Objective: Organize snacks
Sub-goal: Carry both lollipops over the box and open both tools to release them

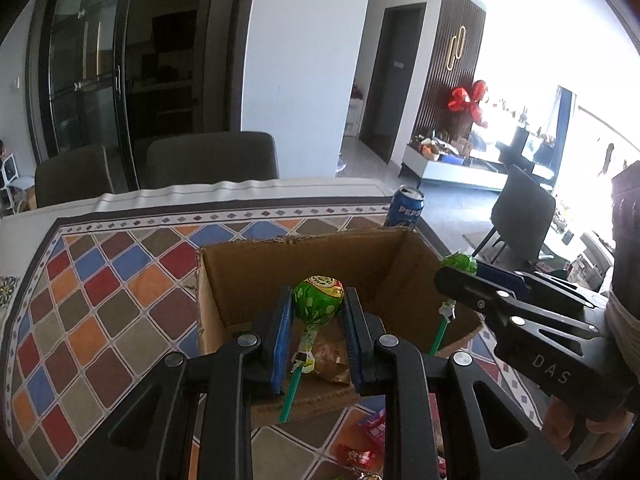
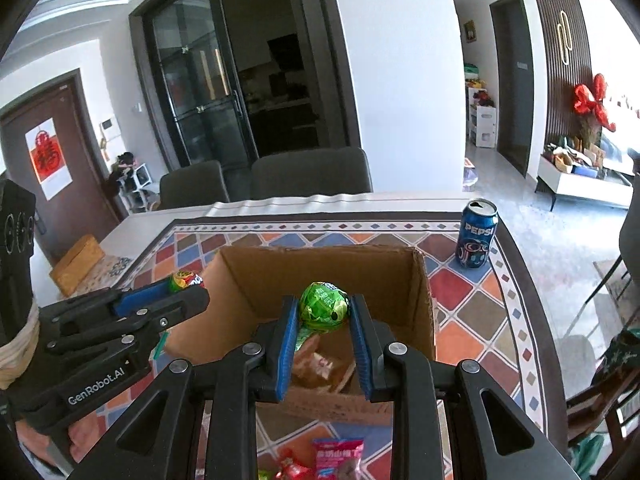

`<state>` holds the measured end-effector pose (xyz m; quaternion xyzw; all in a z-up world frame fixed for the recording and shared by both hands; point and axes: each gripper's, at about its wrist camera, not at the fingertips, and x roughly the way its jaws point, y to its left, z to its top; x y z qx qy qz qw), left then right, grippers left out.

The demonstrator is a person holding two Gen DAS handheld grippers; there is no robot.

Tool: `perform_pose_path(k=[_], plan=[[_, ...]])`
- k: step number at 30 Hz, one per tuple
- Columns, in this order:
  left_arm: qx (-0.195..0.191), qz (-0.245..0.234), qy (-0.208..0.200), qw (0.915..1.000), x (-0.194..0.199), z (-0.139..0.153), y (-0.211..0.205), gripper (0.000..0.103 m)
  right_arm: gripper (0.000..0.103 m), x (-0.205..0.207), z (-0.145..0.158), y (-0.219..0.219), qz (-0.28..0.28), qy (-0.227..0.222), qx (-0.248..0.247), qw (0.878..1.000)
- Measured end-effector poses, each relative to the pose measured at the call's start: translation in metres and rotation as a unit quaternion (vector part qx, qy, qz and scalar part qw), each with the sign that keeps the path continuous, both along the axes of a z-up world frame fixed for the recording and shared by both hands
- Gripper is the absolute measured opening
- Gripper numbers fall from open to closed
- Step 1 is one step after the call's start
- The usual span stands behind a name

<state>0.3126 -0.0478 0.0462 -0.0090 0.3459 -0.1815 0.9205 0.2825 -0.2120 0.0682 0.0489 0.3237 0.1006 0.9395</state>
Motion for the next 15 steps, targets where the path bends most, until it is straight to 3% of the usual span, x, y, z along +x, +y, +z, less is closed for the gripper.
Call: perform_pose_path(k=[8, 10, 11, 13, 15], plan=[[0.001, 0.011, 0.028, 0.9995, 0.023, -0.016, -0.003, 0.027, 0.027, 0.025, -0.013, -0.002, -0.005, 0.019, -0.005, 1.000], [0.002, 0.019, 0.029, 0.9994, 0.023, -0.016, -0.002, 0.043, 0.028, 0.029, -0.015, 0.000, -0.005, 0.024, -0.010, 1.000], [0.004, 0.024, 0.027, 0.9993, 0.022, -0.015, -0.001, 0.046, 0.029, 0.030, -0.016, 0.000, -0.006, 0.025, -0.013, 1.000], [0.012, 0.029, 0.023, 0.9992, 0.020, -0.014, -0.001, 0.047, 0.047, 0.030, -0.019, 0.001, -0.009, 0.028, -0.021, 0.999], [0.018, 0.035, 0.021, 0.9990, 0.016, -0.013, 0.001, 0.050, 0.048, 0.028, -0.020, 0.000, -0.017, 0.024, -0.028, 0.999]])
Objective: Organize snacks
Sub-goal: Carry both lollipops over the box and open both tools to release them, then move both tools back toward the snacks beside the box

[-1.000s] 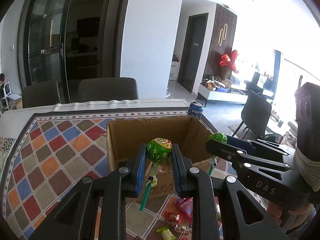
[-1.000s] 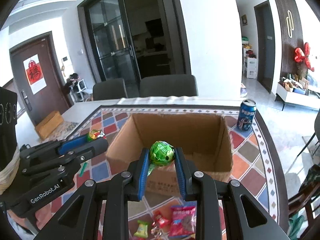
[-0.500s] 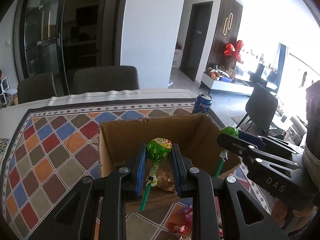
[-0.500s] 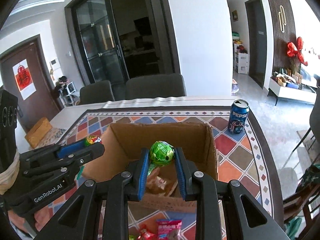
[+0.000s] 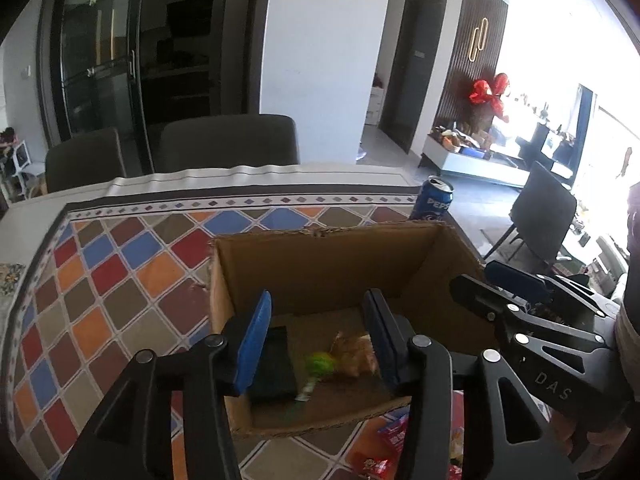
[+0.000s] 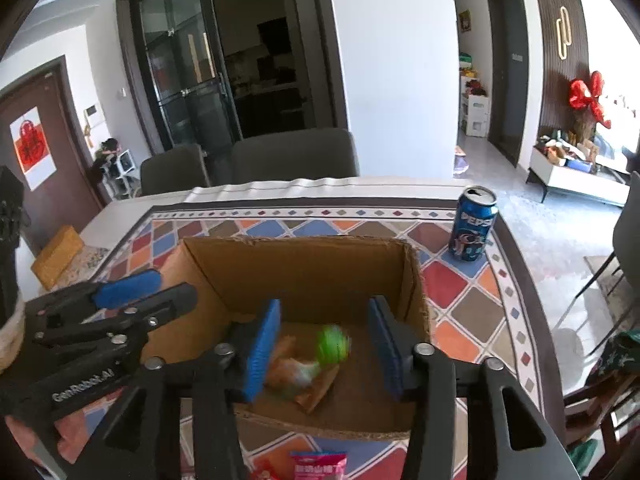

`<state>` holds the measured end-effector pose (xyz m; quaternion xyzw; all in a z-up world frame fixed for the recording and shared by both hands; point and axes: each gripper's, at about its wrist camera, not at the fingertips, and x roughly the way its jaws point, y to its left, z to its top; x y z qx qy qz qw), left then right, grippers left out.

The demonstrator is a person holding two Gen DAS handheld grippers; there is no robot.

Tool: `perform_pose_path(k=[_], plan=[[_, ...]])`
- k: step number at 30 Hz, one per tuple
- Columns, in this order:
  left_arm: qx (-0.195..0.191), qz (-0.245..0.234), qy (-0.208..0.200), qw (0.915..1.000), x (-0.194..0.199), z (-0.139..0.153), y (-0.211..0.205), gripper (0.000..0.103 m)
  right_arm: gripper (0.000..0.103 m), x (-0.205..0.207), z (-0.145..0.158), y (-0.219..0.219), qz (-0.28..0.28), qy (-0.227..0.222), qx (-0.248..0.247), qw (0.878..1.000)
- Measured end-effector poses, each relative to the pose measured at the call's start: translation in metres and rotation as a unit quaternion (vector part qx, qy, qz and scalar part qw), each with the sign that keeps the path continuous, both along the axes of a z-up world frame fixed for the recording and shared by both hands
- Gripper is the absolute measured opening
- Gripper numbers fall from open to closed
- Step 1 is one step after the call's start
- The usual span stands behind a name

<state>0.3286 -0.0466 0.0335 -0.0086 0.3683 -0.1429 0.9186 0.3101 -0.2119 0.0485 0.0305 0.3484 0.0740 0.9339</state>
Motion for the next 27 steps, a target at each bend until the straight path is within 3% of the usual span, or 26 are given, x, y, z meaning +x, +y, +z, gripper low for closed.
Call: perform_pose_path(k=[19, 27], plan=[[0.030, -0.012, -0.026, 0.9991, -0.076, 0.010, -0.001, 0.057, 0.048, -0.065, 0.008, -0.002, 0.027, -0.017, 0.009, 0.999], [0.037, -0.018, -0.024, 0.9989, -0.106, 0.000, -0.004, 0.058, 0.048, -0.092, 0.002, -0.003, 0.039, -0.013, 0.006, 0.999]])
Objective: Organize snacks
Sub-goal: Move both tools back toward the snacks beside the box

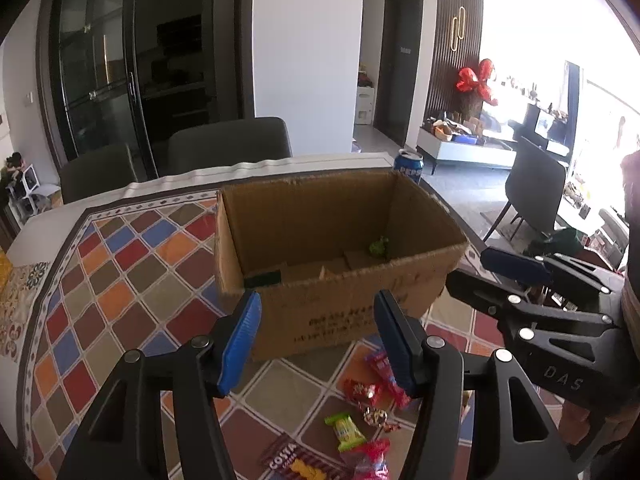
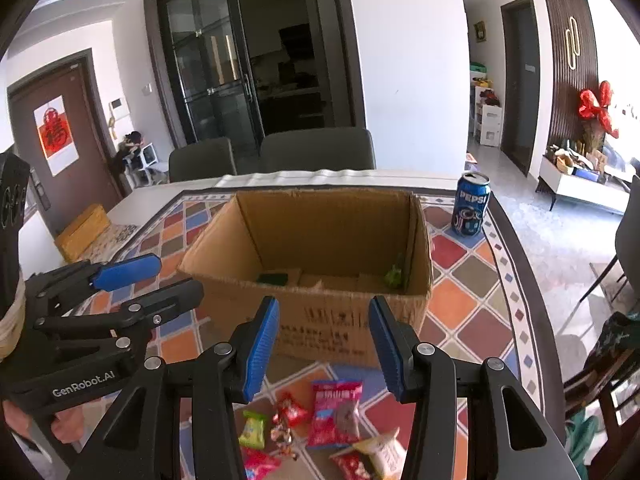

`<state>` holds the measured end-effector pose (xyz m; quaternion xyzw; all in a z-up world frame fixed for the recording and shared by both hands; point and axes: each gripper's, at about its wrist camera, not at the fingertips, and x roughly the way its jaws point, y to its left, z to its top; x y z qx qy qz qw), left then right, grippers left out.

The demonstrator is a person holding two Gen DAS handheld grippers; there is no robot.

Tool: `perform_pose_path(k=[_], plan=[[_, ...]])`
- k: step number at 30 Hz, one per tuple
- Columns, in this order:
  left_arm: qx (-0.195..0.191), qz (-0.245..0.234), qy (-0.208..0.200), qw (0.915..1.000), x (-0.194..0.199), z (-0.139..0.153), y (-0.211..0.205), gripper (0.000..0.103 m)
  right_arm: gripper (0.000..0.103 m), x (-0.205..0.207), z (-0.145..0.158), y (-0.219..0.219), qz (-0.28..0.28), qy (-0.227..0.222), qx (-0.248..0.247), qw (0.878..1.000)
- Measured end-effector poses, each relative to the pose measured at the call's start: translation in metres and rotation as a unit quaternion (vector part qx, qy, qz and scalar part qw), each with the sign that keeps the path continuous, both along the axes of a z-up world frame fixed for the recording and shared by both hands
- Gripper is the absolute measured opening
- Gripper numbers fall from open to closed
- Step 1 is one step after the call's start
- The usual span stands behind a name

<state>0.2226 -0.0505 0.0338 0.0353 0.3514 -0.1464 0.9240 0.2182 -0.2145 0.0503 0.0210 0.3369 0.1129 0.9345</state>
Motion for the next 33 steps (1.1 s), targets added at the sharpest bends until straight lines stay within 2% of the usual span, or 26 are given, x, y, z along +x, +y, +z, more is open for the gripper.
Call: perform_pose_path(k=[8, 18, 33], plan=[[-0.011, -0.002, 0.033, 0.9994, -0.018, -0.021, 0.000, 0.058, 0.048, -0.018, -0.011, 0.000, 0.003, 0.012, -0.004, 1.000], [-0.016, -0.005, 0.082, 0.9965, -0.040, -0.051, -0.001, 0.058, 0.048, -0.038, -0.042, 0.002, 0.010, 0.053, -0.001, 0.999], [-0.014, -0.019, 0.154, 0.9877, -0.072, -0.094, -0.018, 0.058, 0.048, -0.071, -0.084, -0.008, 0.020, 0.114, -0.007, 0.993]])
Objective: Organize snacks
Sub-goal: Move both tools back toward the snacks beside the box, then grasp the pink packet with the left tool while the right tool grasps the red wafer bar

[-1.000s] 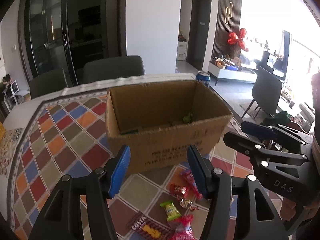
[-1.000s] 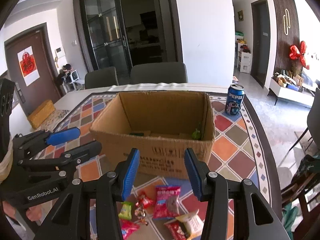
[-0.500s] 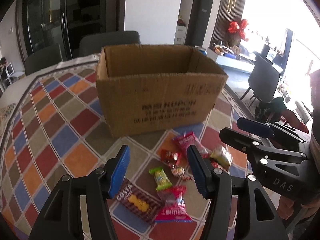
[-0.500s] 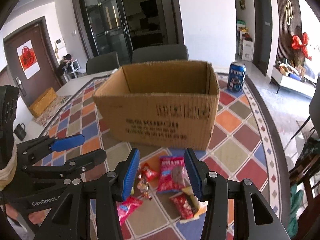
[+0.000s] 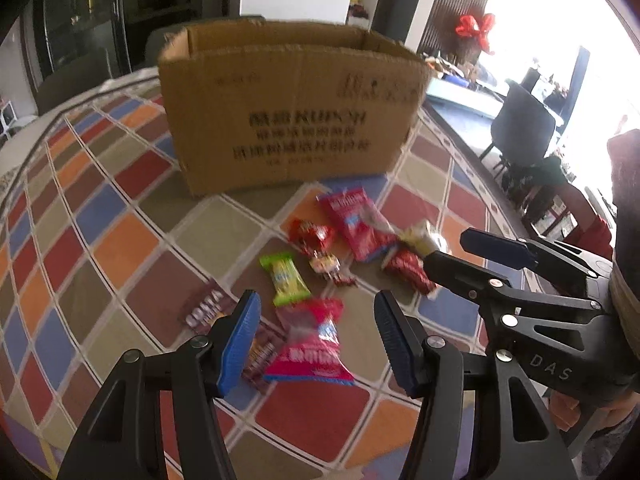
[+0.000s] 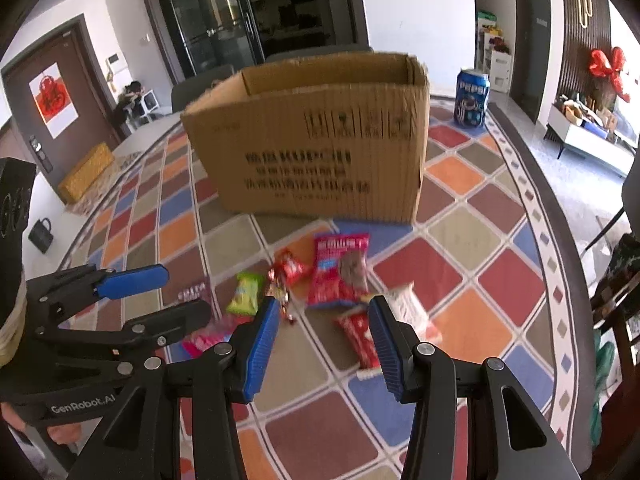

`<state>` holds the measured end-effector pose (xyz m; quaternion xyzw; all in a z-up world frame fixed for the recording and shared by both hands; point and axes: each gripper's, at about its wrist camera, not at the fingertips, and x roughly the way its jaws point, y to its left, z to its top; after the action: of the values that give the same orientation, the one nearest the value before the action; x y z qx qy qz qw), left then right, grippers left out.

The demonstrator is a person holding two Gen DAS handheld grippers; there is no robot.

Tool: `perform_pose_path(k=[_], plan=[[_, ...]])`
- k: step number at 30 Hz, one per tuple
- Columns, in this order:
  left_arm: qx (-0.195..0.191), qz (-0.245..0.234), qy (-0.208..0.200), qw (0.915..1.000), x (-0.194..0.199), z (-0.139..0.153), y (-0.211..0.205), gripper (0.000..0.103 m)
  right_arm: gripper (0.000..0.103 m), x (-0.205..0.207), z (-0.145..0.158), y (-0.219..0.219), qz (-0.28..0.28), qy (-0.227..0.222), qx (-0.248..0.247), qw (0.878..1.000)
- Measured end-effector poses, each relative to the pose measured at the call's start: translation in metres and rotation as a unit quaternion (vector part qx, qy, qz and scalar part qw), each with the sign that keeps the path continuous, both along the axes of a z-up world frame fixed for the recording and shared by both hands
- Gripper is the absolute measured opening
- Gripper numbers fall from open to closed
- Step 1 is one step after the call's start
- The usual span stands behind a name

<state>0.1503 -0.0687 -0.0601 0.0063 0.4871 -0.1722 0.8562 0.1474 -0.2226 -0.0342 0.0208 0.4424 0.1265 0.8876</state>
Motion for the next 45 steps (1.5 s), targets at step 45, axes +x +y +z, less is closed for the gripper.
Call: perform_pose_path(k=[45], plan=[[-0.012, -0.001, 0.087, 0.9961, 0.016, -0.058, -0.009, 0.035, 0.024, 0.022, -0.067, -0.002, 0.020, 0.091, -0.019, 0.996]])
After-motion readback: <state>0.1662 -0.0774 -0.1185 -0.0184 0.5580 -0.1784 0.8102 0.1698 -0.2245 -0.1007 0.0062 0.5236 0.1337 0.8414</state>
